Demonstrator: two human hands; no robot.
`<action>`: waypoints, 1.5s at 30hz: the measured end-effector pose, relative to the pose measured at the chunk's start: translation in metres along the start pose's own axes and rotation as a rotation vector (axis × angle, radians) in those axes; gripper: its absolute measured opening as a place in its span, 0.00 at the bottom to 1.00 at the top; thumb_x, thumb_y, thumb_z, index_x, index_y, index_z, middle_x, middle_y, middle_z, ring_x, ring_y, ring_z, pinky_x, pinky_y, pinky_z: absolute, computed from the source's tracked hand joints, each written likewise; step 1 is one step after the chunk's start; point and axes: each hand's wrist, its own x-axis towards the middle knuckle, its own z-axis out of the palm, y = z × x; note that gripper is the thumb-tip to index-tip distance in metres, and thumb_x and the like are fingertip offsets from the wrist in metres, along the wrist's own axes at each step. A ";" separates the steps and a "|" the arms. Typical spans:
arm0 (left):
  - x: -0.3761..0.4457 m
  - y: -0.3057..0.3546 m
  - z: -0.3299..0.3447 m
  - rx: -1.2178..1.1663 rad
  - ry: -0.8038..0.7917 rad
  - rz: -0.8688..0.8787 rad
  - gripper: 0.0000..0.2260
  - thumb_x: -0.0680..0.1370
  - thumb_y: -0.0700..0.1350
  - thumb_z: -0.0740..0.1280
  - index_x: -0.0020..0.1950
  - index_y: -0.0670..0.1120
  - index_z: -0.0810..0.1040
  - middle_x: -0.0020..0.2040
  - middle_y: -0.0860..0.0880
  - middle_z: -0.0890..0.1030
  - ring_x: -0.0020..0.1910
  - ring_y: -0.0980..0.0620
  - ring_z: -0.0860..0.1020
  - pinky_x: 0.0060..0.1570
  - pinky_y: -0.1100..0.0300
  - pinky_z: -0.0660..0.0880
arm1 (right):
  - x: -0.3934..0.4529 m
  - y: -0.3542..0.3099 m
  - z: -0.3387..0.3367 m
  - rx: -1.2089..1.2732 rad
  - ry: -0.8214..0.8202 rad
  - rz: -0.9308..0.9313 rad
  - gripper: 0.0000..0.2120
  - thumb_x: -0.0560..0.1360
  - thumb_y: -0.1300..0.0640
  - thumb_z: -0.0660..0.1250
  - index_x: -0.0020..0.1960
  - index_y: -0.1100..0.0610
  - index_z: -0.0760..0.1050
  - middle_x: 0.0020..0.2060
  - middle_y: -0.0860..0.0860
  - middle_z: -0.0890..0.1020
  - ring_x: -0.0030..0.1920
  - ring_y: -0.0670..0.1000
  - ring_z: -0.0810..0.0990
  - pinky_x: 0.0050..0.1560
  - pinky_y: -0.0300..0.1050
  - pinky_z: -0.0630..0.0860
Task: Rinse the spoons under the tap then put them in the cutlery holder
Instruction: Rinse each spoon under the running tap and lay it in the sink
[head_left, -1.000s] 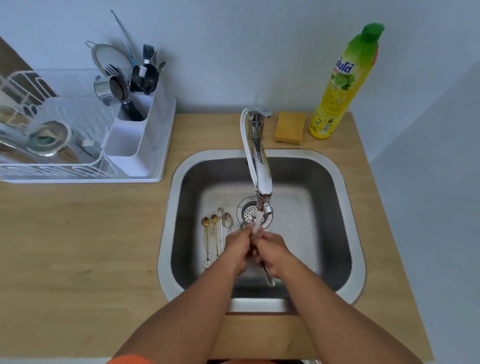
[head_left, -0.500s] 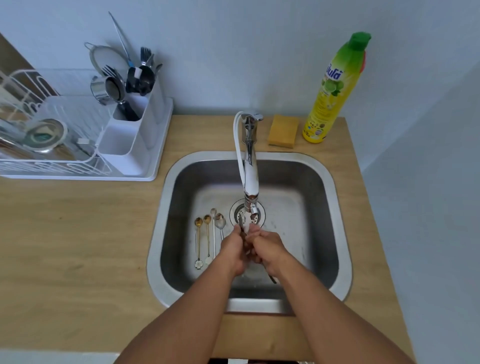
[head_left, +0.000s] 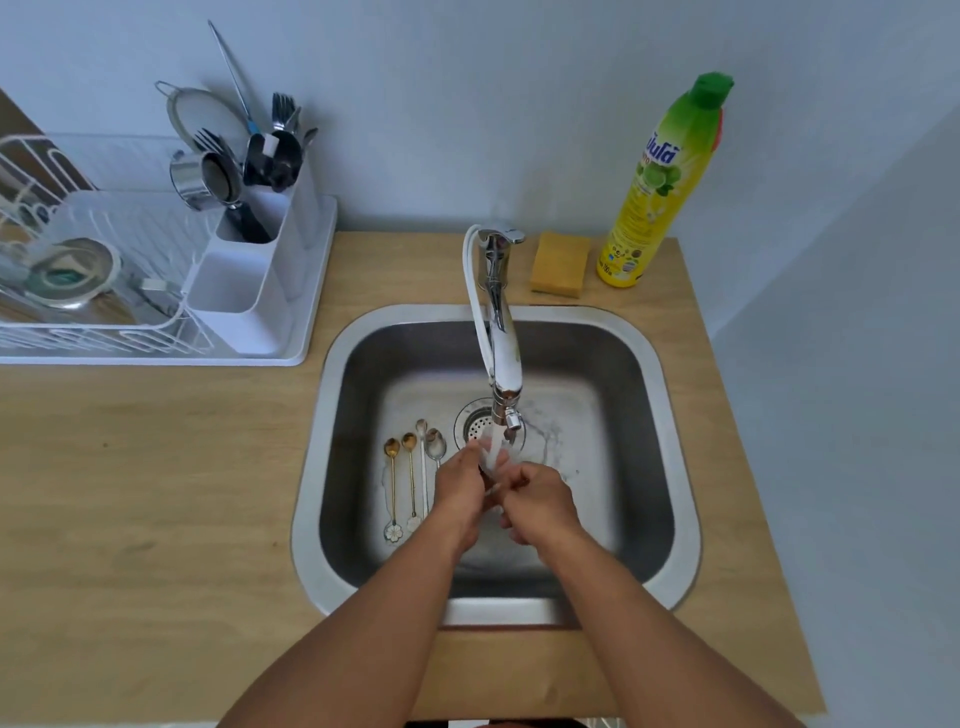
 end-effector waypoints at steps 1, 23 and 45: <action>0.002 0.000 -0.002 0.024 0.012 0.023 0.13 0.86 0.47 0.59 0.59 0.47 0.83 0.47 0.47 0.90 0.46 0.49 0.88 0.47 0.49 0.84 | -0.002 0.000 0.000 0.015 -0.004 0.003 0.07 0.78 0.52 0.70 0.42 0.53 0.80 0.38 0.52 0.88 0.31 0.51 0.84 0.30 0.44 0.77; -0.003 -0.003 0.006 0.028 0.082 -0.039 0.20 0.85 0.57 0.63 0.50 0.43 0.85 0.40 0.47 0.89 0.32 0.51 0.87 0.25 0.63 0.77 | -0.019 0.006 0.013 0.237 -0.006 0.037 0.08 0.79 0.55 0.68 0.44 0.57 0.79 0.39 0.49 0.88 0.23 0.50 0.78 0.21 0.38 0.68; -0.003 0.003 -0.006 -0.016 0.034 0.041 0.12 0.81 0.51 0.72 0.49 0.42 0.84 0.39 0.43 0.88 0.35 0.47 0.86 0.43 0.51 0.83 | -0.022 0.010 0.003 0.265 -0.109 0.037 0.09 0.81 0.58 0.62 0.47 0.60 0.80 0.28 0.48 0.76 0.22 0.45 0.65 0.22 0.36 0.59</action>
